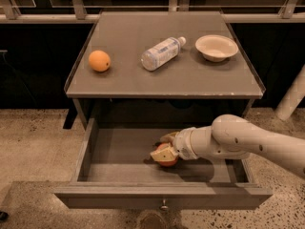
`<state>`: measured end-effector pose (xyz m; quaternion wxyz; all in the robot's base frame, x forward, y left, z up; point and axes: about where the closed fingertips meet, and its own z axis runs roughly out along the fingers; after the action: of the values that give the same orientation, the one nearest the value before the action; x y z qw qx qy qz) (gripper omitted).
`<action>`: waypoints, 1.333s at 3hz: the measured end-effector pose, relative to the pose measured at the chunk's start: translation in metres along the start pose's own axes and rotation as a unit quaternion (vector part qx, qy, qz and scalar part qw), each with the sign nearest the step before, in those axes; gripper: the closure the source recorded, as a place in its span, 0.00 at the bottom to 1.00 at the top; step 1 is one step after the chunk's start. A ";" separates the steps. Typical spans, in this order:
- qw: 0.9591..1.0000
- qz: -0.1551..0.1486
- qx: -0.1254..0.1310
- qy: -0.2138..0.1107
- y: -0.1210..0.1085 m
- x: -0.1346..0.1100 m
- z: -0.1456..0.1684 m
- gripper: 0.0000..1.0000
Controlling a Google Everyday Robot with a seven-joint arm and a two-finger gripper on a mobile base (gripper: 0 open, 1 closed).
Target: Pick apple from top drawer and place on counter
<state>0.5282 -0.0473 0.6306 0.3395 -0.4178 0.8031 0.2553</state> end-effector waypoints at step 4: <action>0.999 0.029 -0.004 -0.026 -0.002 0.005 -0.011 1.00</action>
Offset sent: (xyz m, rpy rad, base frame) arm 0.0000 0.0000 0.0000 0.0000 0.0000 0.0001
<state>0.5241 -0.0583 0.6341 0.3514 -0.3889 0.8047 0.2789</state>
